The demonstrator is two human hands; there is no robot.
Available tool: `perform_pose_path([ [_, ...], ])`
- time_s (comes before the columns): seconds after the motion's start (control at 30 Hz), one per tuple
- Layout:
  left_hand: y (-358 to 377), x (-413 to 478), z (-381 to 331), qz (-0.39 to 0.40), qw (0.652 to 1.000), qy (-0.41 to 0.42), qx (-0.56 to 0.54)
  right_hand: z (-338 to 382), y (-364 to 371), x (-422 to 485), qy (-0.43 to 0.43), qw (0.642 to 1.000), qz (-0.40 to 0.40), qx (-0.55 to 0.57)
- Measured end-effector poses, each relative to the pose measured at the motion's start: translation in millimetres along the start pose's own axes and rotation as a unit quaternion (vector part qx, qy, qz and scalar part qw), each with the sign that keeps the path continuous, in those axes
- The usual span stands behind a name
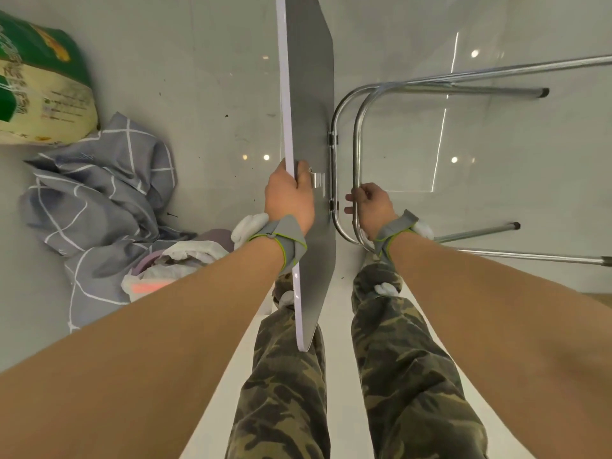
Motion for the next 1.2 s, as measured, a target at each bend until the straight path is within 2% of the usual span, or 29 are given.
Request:
perform_pose_path([
  [0.33, 14.5, 1.9, 1.1, -0.030, 0.997, 0.066, 0.041, -15.7, 27.0, 70.5, 0.048, 0.999, -0.007, 0.001],
  [0.57, 18.5, -4.1, -6.1, -0.039, 0.995, 0.075, 0.053, -24.7, 33.9, 96.8, 0.062, 0.997, -0.009, -0.042],
  [0.73, 10.9, 2.3, 3.2, -0.034, 0.995, 0.082, 0.052, -44.9, 36.8, 87.7, 0.112, 0.987, 0.056, -0.103],
  [0.8, 4.1, 6.7, 10.1, -0.038, 0.995, 0.077, 0.051, -55.5, 37.7, 87.9, 0.122, 0.988, 0.060, -0.078],
  [0.93, -3.6, 12.3, 18.4, -0.054, 0.995, 0.075, 0.040, -69.6, 44.3, 88.8, 0.124, 0.977, 0.107, -0.138],
  [1.2, 5.9, 7.0, 13.3, -0.052, 0.994, 0.073, 0.062, -84.9, 46.2, 92.9, 0.125, 0.975, 0.097, -0.156],
])
Point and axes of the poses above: each hand's wrist, its own x-axis towards the middle knuckle, its own y-axis out of the palm, z = x × y, the point moved 3 cm from there along x, towards the middle knuckle, and after that the axes turned 1 degree about y, right-handed, at the moved point
